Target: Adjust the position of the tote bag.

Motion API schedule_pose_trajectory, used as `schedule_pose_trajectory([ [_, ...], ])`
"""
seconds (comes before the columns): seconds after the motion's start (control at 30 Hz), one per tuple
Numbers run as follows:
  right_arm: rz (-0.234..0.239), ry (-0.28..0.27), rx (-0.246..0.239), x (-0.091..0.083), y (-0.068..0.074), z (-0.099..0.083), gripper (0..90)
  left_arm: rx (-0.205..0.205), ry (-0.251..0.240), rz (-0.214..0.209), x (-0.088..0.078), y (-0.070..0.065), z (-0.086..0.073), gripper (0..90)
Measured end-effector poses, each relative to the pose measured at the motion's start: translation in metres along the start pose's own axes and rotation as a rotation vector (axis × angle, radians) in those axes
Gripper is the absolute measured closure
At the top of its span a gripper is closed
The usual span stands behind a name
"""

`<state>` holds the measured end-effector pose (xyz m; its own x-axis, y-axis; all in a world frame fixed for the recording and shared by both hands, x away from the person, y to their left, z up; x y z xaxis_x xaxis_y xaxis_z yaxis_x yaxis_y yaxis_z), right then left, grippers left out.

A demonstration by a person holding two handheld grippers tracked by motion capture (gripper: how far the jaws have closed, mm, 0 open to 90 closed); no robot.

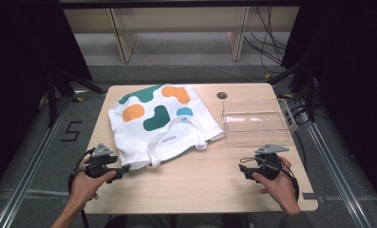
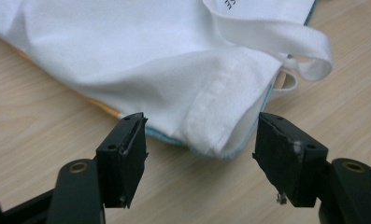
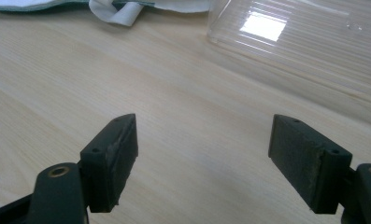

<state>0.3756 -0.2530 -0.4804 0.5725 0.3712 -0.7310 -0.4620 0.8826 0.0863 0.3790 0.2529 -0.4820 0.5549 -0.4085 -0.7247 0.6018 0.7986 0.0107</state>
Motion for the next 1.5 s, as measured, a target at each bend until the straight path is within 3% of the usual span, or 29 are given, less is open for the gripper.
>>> schedule_pose_trajectory([
  [0.17, -0.009, 0.005, 0.001, 0.0, 0.0, 0.0, 25.0, 0.004, 0.03, 0.003, 0.013, 0.003, 0.003, 45.5],
  [0.27, -0.008, 0.005, 0.004, 0.0, 0.001, 0.0, 25.0, 0.016, 0.02, 0.01, 0.017, 0.008, 0.004, 68.8],
  [0.37, -0.009, -0.001, -0.028, 0.001, -0.001, -0.001, 24.9, 0.027, 0.049, 0.025, 0.017, 0.011, 0.0, 74.6],
  [0.57, 0.007, 0.011, -0.023, 0.006, 0.004, 0.001, 23.8, -0.016, 0.053, 0.045, 0.007, 0.032, -0.009, 77.3],
  [0.63, 0.02, 0.006, -0.053, 0.009, 0.006, 0.003, 22.4, -0.032, 0.048, 0.061, 0.004, 0.038, -0.011, 77.7],
  [0.7, 0.054, -0.01, -0.05, 0.015, 0.01, 0.007, 20.1, -0.042, 0.051, 0.072, 0.002, 0.043, -0.013, 78.0],
  [0.77, 0.076, -0.034, -0.102, 0.021, 0.011, 0.012, 18.8, -0.049, 0.055, 0.075, 0.002, 0.047, -0.015, 78.2],
  [0.83, 0.098, -0.03, -0.099, 0.027, 0.018, 0.017, 19.3, -0.053, 0.063, 0.092, 0.002, 0.05, -0.016, 78.6],
  [0.87, 0.099, -0.029, -0.115, 0.032, 0.021, 0.02, 20.5, -0.045, 0.071, 0.087, 0.001, 0.052, -0.016, 78.6],
  [1.03, 0.086, 0.006, -0.214, 0.058, 0.034, 0.038, 30.0, -0.085, 0.071, 0.083, 0.001, 0.059, -0.02, 78.6],
  [1.13, 0.083, 0.002, -0.246, 0.07, 0.039, 0.049, 38.5, -0.087, 0.068, 0.079, 0.0, 0.062, -0.02, 78.5],
  [1.2, 0.096, -0.008, -0.261, 0.079, 0.042, 0.053, 45.0, -0.083, 0.074, 0.077, 0.0, 0.063, -0.021, 78.5],
  [1.27, 0.091, 0.041, -0.263, 0.085, 0.046, 0.055, 47.6, -0.079, 0.072, 0.067, 0.001, 0.064, -0.021, 78.6],
  [1.4, 0.089, 0.012, -0.293, 0.096, 0.047, 0.061, 53.8, -0.071, 0.076, 0.069, 0.0, 0.064, -0.021, 78.6],
  [1.43, 0.092, 0.004, -0.278, 0.098, 0.048, 0.062, 54.9, -0.071, 0.074, 0.066, 0.001, 0.065, -0.021, 78.6],
  [1.47, 0.096, 0.022, -0.275, 0.099, 0.049, 0.063, 55.3, -0.083, 0.059, 0.073, 0.002, 0.064, -0.021, 78.6],
  [1.5, 0.084, 0.041, -0.288, 0.101, 0.049, 0.064, 56.0, -0.063, 0.082, 0.075, 0.0, 0.066, -0.022, 78.6],
])
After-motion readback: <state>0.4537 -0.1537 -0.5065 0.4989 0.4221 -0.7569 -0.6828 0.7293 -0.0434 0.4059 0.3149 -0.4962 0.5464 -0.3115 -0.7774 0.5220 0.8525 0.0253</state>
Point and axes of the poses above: each handheld gripper's, and its own axes: x roughly forward along the jaws, z roughly out of its top, y roughly to its left, the point moved 2 cm from there along x, roughly forward along the jaws, and after that the axes turned 3 degrees about x, right-handed, at the moved point
